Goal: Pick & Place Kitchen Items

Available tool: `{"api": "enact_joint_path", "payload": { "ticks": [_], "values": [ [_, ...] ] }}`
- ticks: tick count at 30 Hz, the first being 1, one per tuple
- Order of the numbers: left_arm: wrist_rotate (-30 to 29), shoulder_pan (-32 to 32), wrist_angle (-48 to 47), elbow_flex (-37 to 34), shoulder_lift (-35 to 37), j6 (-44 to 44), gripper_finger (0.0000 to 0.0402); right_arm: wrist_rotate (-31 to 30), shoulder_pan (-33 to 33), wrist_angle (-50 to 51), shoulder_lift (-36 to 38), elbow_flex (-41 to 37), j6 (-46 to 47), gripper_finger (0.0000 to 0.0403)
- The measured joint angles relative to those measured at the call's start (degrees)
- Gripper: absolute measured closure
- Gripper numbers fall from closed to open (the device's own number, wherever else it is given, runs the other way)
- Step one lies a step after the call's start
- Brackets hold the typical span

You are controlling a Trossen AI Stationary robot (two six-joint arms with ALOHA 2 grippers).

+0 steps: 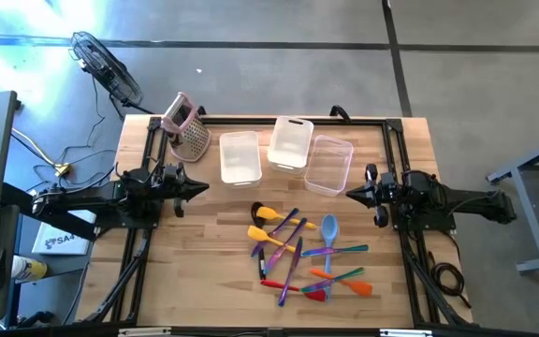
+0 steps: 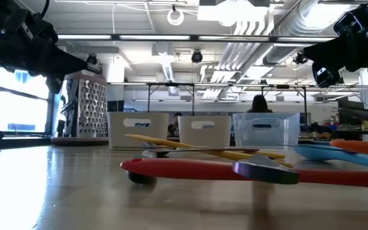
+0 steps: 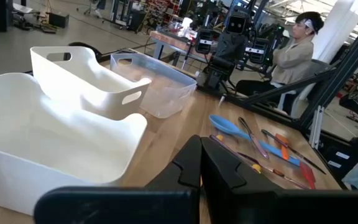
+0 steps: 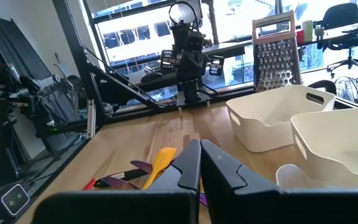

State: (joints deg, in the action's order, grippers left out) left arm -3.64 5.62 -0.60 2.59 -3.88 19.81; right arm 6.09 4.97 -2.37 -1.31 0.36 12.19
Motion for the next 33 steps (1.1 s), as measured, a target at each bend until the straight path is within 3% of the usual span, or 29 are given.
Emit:
{"api": "enact_joint_path", "payload": {
  "ticks": [24, 33],
  "values": [
    [-0.27, 0.01, 0.46, 0.0, 0.0, 0.08, 0.0402, 0.0, 0.0, 0.01, -0.01, -0.02, -0.02, 0.0398],
    [0.52, 0.0, 0.44, 0.01, 0.0, 4.68, 0.0402, 0.0, 0.02, 0.02, 0.0, -0.01, -0.02, 0.0398]
  ]
}}
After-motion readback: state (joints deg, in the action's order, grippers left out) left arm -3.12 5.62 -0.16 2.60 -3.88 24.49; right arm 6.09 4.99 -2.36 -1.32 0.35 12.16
